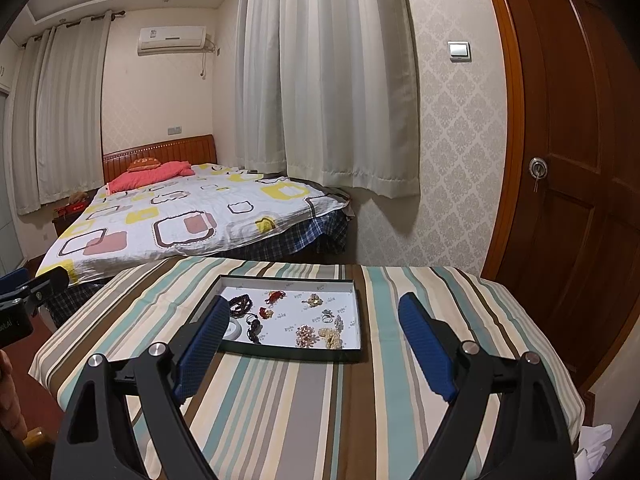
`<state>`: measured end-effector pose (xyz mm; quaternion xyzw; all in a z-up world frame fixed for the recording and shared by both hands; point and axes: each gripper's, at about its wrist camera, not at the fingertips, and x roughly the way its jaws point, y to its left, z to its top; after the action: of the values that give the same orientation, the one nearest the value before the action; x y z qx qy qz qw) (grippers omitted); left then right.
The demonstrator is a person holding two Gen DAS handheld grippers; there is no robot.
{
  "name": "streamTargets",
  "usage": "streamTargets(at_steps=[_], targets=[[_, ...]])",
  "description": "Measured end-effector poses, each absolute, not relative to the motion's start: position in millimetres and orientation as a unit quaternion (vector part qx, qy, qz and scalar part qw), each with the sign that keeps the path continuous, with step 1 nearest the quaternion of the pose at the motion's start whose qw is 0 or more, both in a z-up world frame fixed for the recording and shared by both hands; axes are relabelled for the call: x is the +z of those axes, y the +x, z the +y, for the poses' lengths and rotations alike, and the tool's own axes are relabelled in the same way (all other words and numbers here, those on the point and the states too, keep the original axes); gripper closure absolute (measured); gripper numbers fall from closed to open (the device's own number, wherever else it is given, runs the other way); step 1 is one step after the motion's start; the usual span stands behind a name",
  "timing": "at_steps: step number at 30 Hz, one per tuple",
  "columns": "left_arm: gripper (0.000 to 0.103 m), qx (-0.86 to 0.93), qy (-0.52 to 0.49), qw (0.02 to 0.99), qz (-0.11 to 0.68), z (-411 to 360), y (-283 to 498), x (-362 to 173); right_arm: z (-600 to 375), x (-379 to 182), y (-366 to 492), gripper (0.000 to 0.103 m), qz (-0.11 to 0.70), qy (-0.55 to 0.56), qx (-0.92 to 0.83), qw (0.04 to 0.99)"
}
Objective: Organize jewelry
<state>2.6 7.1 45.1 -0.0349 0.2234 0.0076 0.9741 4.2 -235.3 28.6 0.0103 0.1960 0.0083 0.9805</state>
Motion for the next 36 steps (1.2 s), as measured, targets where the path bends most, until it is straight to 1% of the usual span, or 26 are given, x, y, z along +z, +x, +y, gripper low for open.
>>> streamTargets(at_steps=[36], targets=[[0.004,0.003,-0.035,0.973,0.227,-0.1,2.9,42.5,-234.1,27.8,3.7,0.019,0.197,0.01,0.008,0.98]])
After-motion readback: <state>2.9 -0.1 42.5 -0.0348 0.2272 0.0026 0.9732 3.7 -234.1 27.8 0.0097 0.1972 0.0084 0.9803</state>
